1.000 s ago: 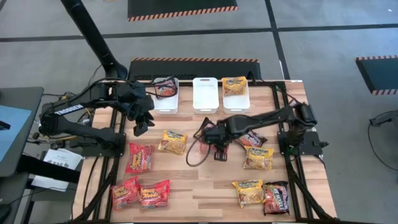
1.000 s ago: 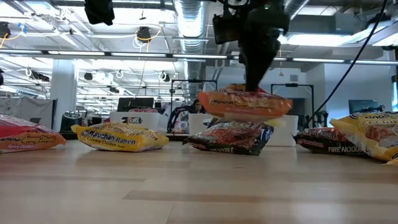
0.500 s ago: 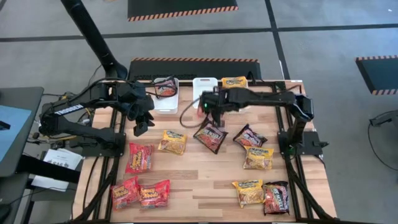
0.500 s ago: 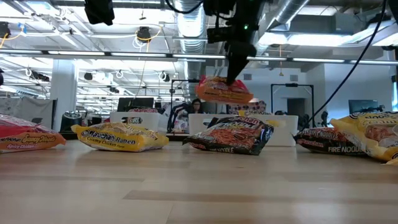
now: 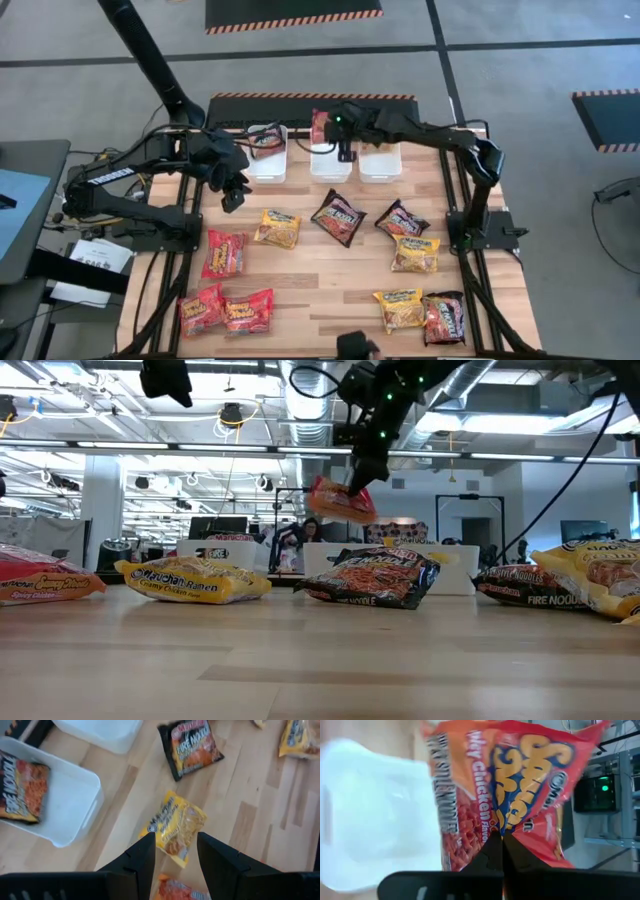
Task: Sort Maruchan noodles
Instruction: Put the red noodle pack into the middle white bin
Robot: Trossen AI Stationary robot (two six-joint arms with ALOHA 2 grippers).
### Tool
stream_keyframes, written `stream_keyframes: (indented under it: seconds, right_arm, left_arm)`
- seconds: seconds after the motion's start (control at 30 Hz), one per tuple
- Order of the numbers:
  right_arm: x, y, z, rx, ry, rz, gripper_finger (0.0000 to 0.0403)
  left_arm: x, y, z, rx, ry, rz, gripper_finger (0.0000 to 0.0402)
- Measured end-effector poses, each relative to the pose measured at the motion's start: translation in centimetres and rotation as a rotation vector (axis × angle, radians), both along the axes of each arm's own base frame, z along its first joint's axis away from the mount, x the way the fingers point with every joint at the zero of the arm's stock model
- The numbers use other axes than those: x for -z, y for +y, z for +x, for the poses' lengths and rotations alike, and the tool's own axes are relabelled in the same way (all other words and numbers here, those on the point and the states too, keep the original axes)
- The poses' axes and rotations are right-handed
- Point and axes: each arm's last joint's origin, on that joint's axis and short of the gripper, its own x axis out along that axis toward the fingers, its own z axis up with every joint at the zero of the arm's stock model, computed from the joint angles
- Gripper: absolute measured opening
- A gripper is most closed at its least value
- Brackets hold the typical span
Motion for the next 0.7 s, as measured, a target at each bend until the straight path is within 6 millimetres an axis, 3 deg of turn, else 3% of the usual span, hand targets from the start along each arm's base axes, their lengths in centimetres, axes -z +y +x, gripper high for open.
stream_keyframes:
  seconds: [0.3, 0.7]
  right_arm:
    - [1.1, -3.3, -0.3, 0.006, 0.021, -0.061, 0.0004]
    - [2.4, -4.7, 0.0, 0.004, 0.029, -0.075, 0.0004]
  left_arm:
    - [-0.4, 0.4, 0.4, -0.089, -0.044, 0.090, 0.0132]
    - [-0.6, 1.2, 0.3, -0.193, -0.041, 0.193, 0.0132]
